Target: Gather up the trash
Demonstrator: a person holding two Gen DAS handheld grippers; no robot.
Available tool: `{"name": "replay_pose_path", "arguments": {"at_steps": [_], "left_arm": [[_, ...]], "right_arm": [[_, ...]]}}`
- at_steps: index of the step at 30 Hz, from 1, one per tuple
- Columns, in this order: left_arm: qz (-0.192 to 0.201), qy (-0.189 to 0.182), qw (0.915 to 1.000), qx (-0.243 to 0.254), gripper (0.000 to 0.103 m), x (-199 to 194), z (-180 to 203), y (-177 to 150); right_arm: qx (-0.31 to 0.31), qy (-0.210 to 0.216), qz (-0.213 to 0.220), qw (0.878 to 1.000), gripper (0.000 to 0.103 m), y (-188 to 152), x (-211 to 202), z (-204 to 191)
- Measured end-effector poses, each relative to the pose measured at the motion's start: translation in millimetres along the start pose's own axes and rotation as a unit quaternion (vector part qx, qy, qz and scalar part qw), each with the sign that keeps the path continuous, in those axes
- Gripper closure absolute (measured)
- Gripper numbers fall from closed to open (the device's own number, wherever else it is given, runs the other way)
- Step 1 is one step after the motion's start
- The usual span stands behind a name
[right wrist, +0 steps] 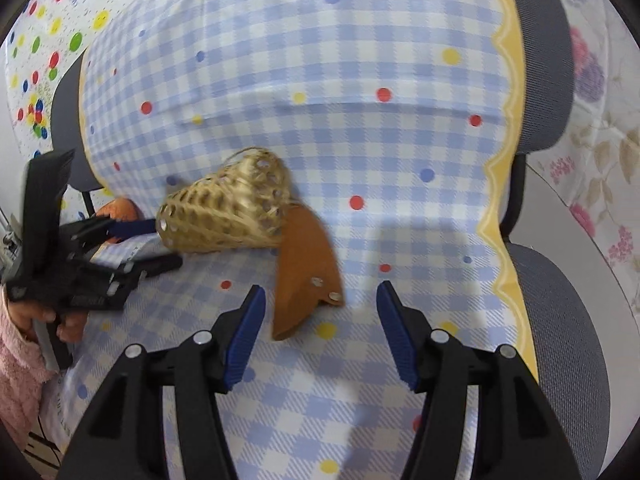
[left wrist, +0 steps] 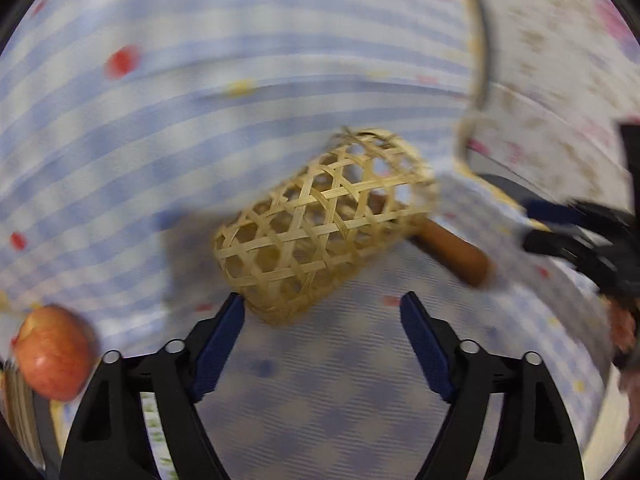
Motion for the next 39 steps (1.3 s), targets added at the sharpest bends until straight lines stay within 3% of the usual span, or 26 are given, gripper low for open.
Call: {"name": "replay_pose_path", "arguments": {"at_steps": [3,4,5,7,9,13,16,17,18,20,21,24,25,27,34,39], "left_arm": [[0.014,-0.028,0.9991,0.029,0.024,-10,27,4],[0.016,-0.022,0.9991,0.032,0.022,-12,29,5],[0.016,0.001,0.9994,0.032,0.013,-13,25,6],[0.016,0.039,0.9988,0.026,0.012,-11,11,7],[0.010,0.049,0.9987,0.008,0.012,-3,-3,8],[0.020,0.035,0.9988,-0.026,0.011,6,-17,13],[0.033,0.025,0.9991,-0.012,0.011,6,-12,23],[0.032,0.024,0.9992,-0.005,0.011,8,-8,26],[0.028,0.023,0.9993,0.003,0.012,11,-5,27],[0.014,0.028,0.9993,0.018,0.014,18,1,29],[0.006,0.042,0.9988,0.024,0.025,21,2,28],[-0.002,0.057,0.9978,0.032,0.027,14,5,22],[-0.003,0.058,0.9976,0.037,0.027,11,10,20],[-0.001,0.050,0.9976,0.048,0.027,2,20,15],[-0.025,0.026,0.9983,0.045,0.030,-54,63,-39],[-0.018,0.016,0.9995,0.021,0.030,-86,80,-67]], "right_arm": [[0.003,-0.006,0.001,1.000,0.046,0,0,5],[0.003,-0.008,0.001,1.000,0.046,0,0,6],[0.003,-0.010,-0.001,1.000,0.044,0,1,8],[0.002,-0.009,-0.008,1.000,0.032,-2,6,10],[-0.001,-0.011,-0.019,1.000,0.030,-3,16,13],[0.003,-0.016,-0.045,0.999,0.030,-3,38,24],[0.007,-0.003,-0.062,0.998,0.030,1,52,27],[0.007,-0.001,-0.070,0.998,0.036,2,57,28],[0.006,-0.001,-0.078,0.997,0.051,2,61,29],[-0.007,-0.007,-0.084,0.996,0.061,-1,65,26],[-0.015,-0.009,-0.081,0.997,0.067,-1,63,23],[-0.036,-0.036,-0.082,0.995,0.069,-10,54,13],[-0.039,-0.027,-0.088,0.995,0.069,-16,50,6],[-0.053,-0.011,-0.095,0.994,0.069,-29,42,-11],[-0.080,-0.024,-0.110,0.990,0.069,-77,1,-49],[-0.054,-0.024,-0.075,0.995,0.069,-92,-51,-50]]}}
Point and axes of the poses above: each gripper's, at about its wrist camera, not at the fingertips, and x roughly the way its jaws point, z to its right, y to its top, the point moved 9 cm from there along x, roughly the way its jaws point, and after that the axes turned 10 degrees about x, right-handed, at the moved point
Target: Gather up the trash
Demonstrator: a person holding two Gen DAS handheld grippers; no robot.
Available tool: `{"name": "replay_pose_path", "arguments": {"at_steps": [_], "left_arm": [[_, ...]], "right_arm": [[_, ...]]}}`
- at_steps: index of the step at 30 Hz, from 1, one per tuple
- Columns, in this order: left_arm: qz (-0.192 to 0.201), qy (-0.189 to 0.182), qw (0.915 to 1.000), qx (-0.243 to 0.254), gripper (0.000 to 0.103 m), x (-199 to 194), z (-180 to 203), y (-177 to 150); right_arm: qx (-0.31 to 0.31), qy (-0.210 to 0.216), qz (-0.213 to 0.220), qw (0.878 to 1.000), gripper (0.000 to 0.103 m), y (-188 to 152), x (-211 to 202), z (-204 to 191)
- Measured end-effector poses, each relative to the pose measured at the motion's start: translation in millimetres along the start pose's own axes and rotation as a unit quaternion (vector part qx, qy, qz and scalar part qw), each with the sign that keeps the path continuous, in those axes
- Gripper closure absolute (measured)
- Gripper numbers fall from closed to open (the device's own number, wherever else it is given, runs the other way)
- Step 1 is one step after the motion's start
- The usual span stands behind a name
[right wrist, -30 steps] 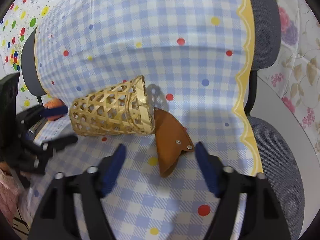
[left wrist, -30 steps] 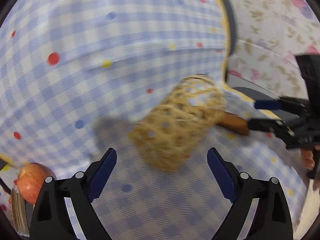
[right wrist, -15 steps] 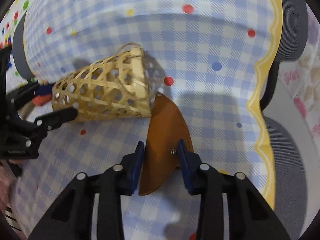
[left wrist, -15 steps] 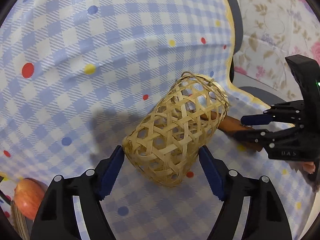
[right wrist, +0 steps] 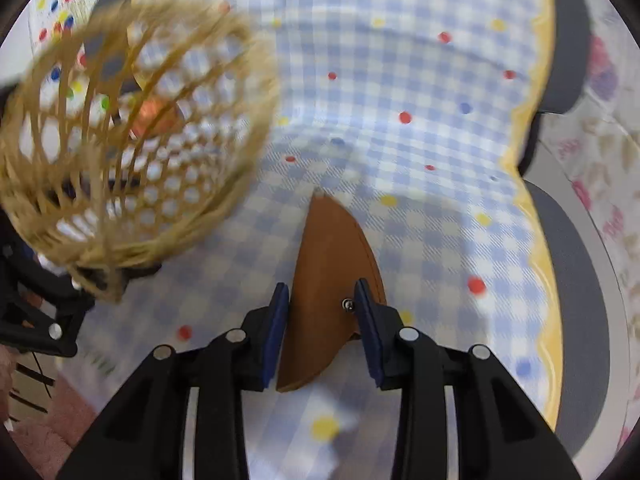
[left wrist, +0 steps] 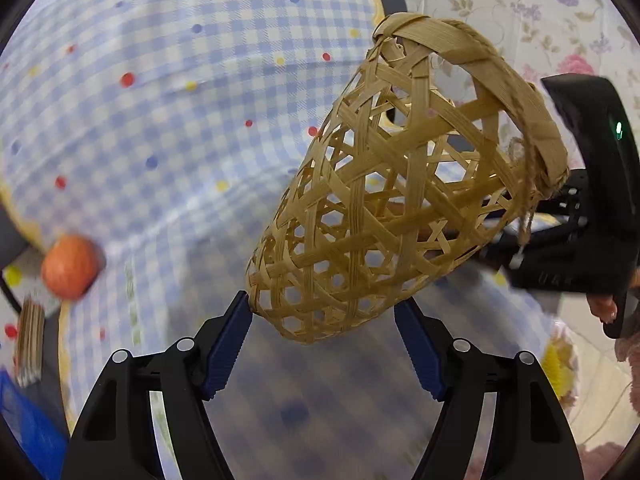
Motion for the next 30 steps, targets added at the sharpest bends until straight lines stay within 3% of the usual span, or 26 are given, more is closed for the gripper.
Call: {"name": "replay_pose_path", "arguments": {"at_steps": [2,4,6,10,13,16,19,25,30], "left_arm": [[-0.001,0.007,1.0000,-0.001,0.028,-13,3,-16],[-0.003,0.020,0.9998,-0.008,0.018,-23,6,-28],[0.015,0.013,0.9996,-0.021,0.016,-37,8,-35],[0.051,0.001,0.9973,-0.051,0.016,-65,5,-38],[0.057,0.005,0.9968,-0.056,0.016,-70,10,-35],[0.062,0.003,0.9971,-0.043,0.016,-74,25,-31],[0.067,0.005,0.9973,-0.031,0.016,-80,36,-30],[0.078,0.002,0.9965,-0.032,0.016,-83,53,-29],[0.053,0.035,0.9977,-0.024,0.016,-64,60,-29]], "right_arm": [[0.014,0.007,0.019,1.000,0.066,-4,-21,2],[0.021,0.018,0.041,0.999,0.066,-3,-39,2],[0.018,0.035,0.053,0.998,0.066,-1,-50,-7],[-0.015,0.029,0.042,0.999,0.069,-4,-45,-29],[-0.015,0.026,0.026,0.999,0.069,-15,-36,-42],[-0.003,0.062,0.009,0.998,0.069,-32,-32,-55],[-0.012,0.041,0.018,0.999,0.064,-39,-45,-54],[0.005,0.022,0.041,0.999,0.063,-53,-82,-31],[0.032,0.008,0.063,0.997,0.063,-54,-97,-9]]}}
Point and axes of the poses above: each gripper's, at about its wrist camera, not at the fingertips, and x roughly the way its jaws point, z to its right, y to its top, the point moved 9 cm from there along x, roughly the way its jaws point, and after that the axes turned 10 degrees about x, right-handed, at the moved point
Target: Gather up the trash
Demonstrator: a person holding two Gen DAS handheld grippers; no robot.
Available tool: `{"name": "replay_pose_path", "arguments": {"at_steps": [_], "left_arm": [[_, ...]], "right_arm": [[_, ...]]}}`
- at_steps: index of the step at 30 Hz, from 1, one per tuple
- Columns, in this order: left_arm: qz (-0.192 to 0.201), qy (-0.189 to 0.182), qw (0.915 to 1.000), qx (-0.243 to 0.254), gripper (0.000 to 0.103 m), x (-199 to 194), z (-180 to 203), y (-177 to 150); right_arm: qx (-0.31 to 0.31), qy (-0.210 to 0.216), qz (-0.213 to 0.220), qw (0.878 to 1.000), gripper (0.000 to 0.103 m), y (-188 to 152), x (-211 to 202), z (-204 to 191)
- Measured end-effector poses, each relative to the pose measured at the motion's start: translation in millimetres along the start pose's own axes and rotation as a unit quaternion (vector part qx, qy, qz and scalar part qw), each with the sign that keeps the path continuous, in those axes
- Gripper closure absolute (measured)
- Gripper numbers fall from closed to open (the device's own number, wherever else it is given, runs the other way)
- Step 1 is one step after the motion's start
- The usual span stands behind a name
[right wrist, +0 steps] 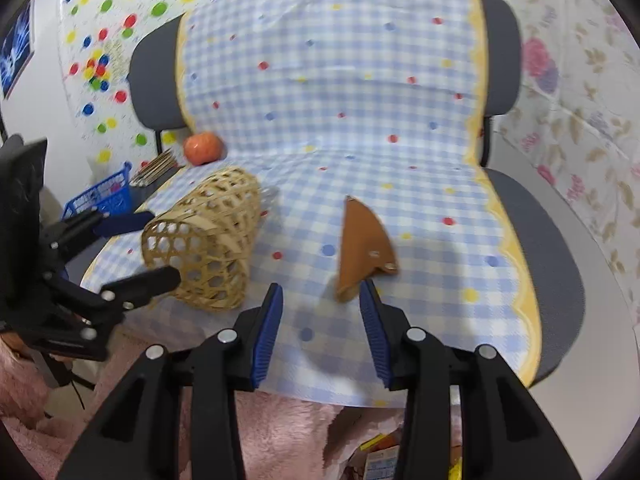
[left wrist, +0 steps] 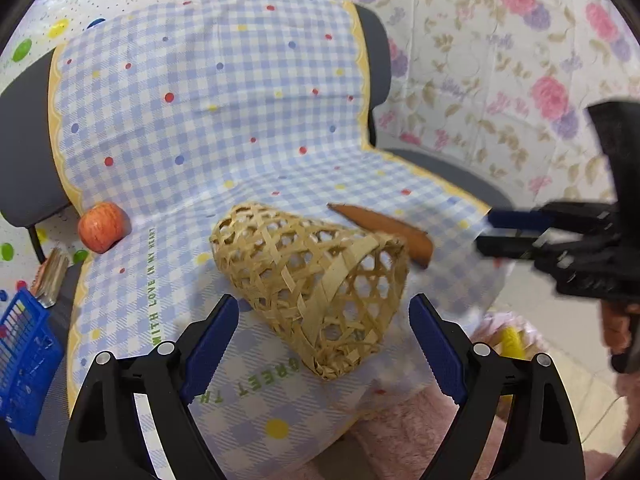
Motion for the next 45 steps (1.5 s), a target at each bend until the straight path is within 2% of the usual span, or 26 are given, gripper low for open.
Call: {"name": "replay_pose_path", "arguments": {"at_steps": [6,9,13,14,15,17,20,22,24,25,31,33,38,40,45], "left_arm": [[-0.001,-0.006,0.9999,0.014,0.016,-3,16,-8],[0.002,0.013,0.9999,-0.001,0.016,-3,8,-10],[-0.018,0.024,0.9993,-0.022,0.019,11,-6,-14],[-0.021,0.022,0.9993,-0.024,0.027,15,-9,-13],[-0.025,0.021,0.9991,-0.028,0.032,18,-12,-13],[-0.031,0.025,0.9986,-0.035,0.037,25,-17,-12],[-0.045,0.037,0.9973,-0.045,0.049,35,-28,-14],[-0.054,0.044,0.9961,-0.054,0.054,41,-36,-16],[-0.059,0.051,0.9951,-0.061,0.059,45,-44,-18],[-0.062,0.053,0.9946,-0.065,0.062,46,-47,-20],[-0.065,0.052,0.9942,-0.069,0.084,48,-51,-23],[-0.061,0.052,0.9945,-0.068,0.091,48,-50,-23],[-0.045,0.047,0.9948,-0.078,0.097,44,-48,-18],[-0.043,0.048,0.9946,-0.081,0.098,42,-49,-16],[-0.031,0.048,0.9940,-0.093,0.099,27,-50,-11]], "right_arm": [[0.023,0.004,0.009,1.000,0.058,1,0,11],[0.028,0.005,0.010,1.000,0.058,-1,3,11],[0.033,-0.004,0.016,0.999,0.058,3,10,15],[0.033,-0.012,0.020,0.999,0.059,5,12,18],[0.031,-0.015,0.022,0.999,0.064,6,15,19],[0.029,-0.017,0.018,0.999,0.070,9,26,20],[0.024,-0.023,0.004,0.999,0.070,13,49,23],[0.022,-0.022,-0.004,1.000,0.064,15,64,24],[0.022,-0.025,-0.008,0.999,0.040,19,77,25],[0.020,-0.024,-0.009,0.999,0.038,21,85,25],[0.045,-0.027,-0.044,0.998,0.037,20,124,35],[0.043,-0.031,-0.034,0.998,0.036,20,124,34],[0.035,-0.028,-0.039,0.998,0.035,12,123,31],[0.039,-0.035,-0.036,0.998,0.047,12,122,34],[0.024,-0.048,-0.010,0.998,0.051,11,106,27]]}}
Point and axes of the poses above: each gripper's, at about its wrist camera, not at the fingertips, and x roughly the way its jaws point, z to its right, y to its top, the point moved 9 cm from there along x, roughly the way its jaws point, and after that the axes turned 10 degrees about x, right-handed, at the moved point
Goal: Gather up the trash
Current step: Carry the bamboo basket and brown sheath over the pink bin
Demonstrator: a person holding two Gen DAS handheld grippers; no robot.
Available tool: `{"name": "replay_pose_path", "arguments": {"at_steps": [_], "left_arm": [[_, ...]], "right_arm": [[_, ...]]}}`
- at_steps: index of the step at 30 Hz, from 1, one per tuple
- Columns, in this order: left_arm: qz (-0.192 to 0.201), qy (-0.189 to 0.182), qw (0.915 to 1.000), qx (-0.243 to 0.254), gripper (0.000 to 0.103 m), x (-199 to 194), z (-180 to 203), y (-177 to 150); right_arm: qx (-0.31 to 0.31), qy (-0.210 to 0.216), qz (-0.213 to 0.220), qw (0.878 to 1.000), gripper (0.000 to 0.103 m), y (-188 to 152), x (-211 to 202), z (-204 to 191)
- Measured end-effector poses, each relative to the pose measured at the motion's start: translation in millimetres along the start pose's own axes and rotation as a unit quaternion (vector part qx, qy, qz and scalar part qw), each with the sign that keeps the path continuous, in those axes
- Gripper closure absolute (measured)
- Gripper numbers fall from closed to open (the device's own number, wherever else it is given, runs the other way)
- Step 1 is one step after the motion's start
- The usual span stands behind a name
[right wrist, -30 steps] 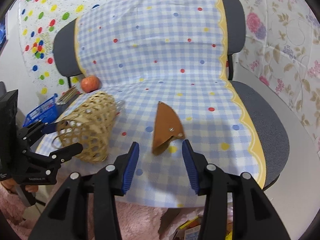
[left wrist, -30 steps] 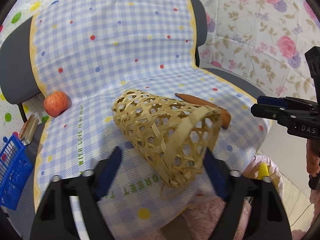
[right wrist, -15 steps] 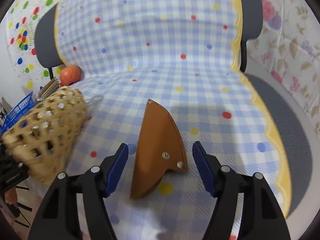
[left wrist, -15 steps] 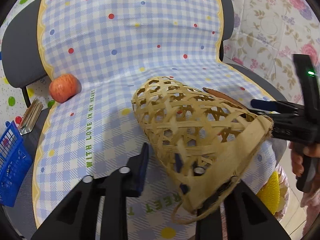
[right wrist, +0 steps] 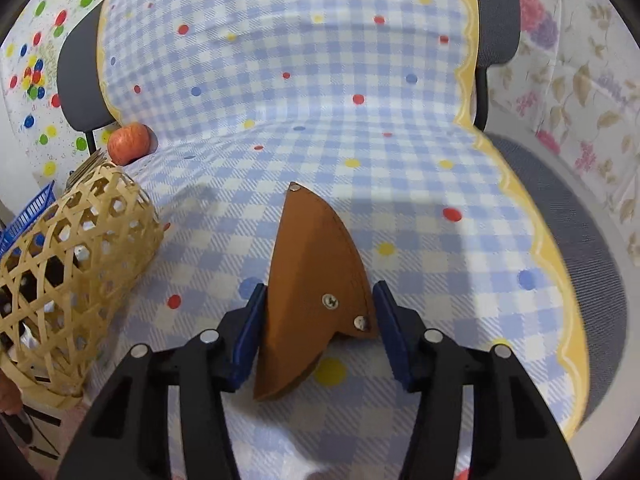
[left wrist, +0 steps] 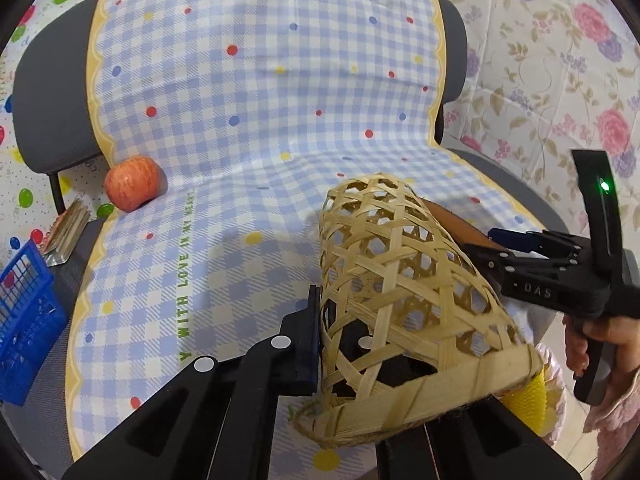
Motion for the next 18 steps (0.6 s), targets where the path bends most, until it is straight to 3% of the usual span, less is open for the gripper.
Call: {"name": "replay_pose_path", "arguments": {"at_steps": [9,18], "left_arm": [[0.053,-0.035,0.9979,0.014,0.099,-49,31,9],[0.084,-0.096,0.9901,0.060,0.099,-79,97,5]], "right_arm": [[0.015,0.000,0.063,0.998,0.051,-11,-98,4],[0.082,-0.032,0.108,0.990,0.051,-58,-177,46]]}}
Point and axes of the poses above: each gripper's, at about its wrist camera, not at the fingertips, and x roughly the way its jaws point, z to its right, y to its top, the point moved 9 cm from there along x, roughly the way its jaws point, and after that the axes turned 10 degrees about x, right-handed, at the moved point
